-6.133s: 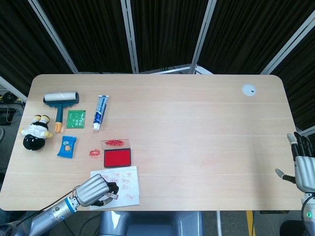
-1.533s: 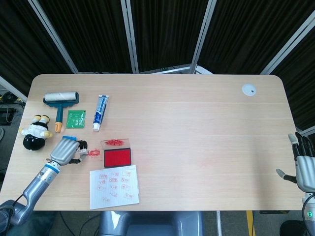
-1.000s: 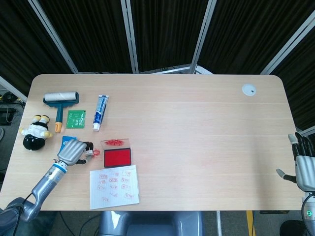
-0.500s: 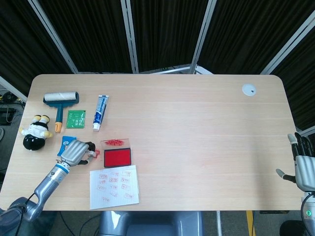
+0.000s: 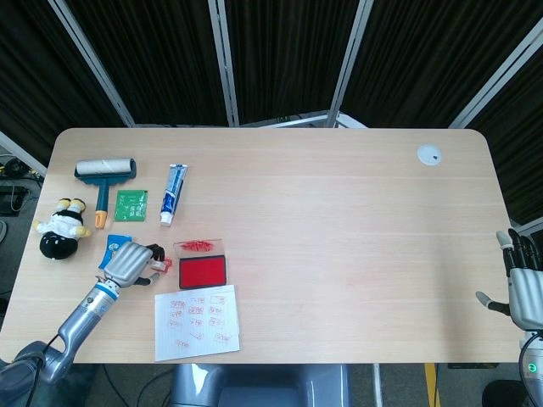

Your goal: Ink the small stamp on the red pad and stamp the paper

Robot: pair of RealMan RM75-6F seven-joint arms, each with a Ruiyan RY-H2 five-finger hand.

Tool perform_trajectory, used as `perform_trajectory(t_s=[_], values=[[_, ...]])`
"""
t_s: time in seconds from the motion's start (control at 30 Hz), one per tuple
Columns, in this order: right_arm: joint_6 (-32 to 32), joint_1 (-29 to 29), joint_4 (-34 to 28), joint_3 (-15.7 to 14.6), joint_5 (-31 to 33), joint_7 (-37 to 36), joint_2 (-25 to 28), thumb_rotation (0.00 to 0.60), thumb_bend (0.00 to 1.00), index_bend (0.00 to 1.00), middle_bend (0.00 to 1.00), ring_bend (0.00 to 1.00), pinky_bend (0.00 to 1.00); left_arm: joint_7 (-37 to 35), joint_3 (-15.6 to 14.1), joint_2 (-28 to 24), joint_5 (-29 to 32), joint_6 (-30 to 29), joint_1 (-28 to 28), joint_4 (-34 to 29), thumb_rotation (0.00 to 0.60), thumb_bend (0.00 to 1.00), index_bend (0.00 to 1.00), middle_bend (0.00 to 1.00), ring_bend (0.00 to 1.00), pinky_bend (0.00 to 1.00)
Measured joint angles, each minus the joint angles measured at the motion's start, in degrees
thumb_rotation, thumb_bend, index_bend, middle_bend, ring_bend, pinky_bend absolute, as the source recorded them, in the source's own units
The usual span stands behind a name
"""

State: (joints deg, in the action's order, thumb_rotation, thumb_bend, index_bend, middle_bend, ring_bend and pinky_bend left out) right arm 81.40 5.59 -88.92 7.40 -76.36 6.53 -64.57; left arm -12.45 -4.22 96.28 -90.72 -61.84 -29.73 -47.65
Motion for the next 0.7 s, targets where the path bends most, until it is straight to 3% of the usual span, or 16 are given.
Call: perform_trajectory(t_s=[0.33, 0.5, 0.6, 0.7], values=[[0.7, -0.29, -1.1, -0.19, -0.96, -0.77, 0.7, 0.6, 0.0, 0.0, 0.0, 0.0, 0.0, 0.82, 0.05, -3.69, -0.52, -3.38, 0.99, -4.43, 0.6, 0.13, 0.4, 0.41, 0.83, 0.91], [1.69, -0.72, -2.09, -0.53, -2.36, -1.77, 1.49, 0.6, 0.0, 0.0, 0.0, 0.0, 0.0, 3.03, 0.06, -8.78, -0.68, -8.04, 3.13, -10.31, 0.6, 0.02, 0.31, 0.27, 0.77, 0.87], [2.3, -0.99, -2.64, -0.69, -3.13, -2.63, 2.02, 0.6, 0.0, 0.0, 0.0, 0.0, 0.0, 4.49, 0.58, -12.21, -0.11, -11.32, 4.93, -14.83, 0.6, 0.0, 0.2, 0.14, 0.61, 0.73], [2.77, -1.2, -3.14, -0.77, -3.81, -3.59, 2.58, 0.6, 0.0, 0.0, 0.0, 0.0, 0.0, 5.9, 1.45, -15.56, 0.99, -14.4, 6.83, -19.9, 0.6, 0.0, 0.06, 0.01, 0.34, 0.42]])
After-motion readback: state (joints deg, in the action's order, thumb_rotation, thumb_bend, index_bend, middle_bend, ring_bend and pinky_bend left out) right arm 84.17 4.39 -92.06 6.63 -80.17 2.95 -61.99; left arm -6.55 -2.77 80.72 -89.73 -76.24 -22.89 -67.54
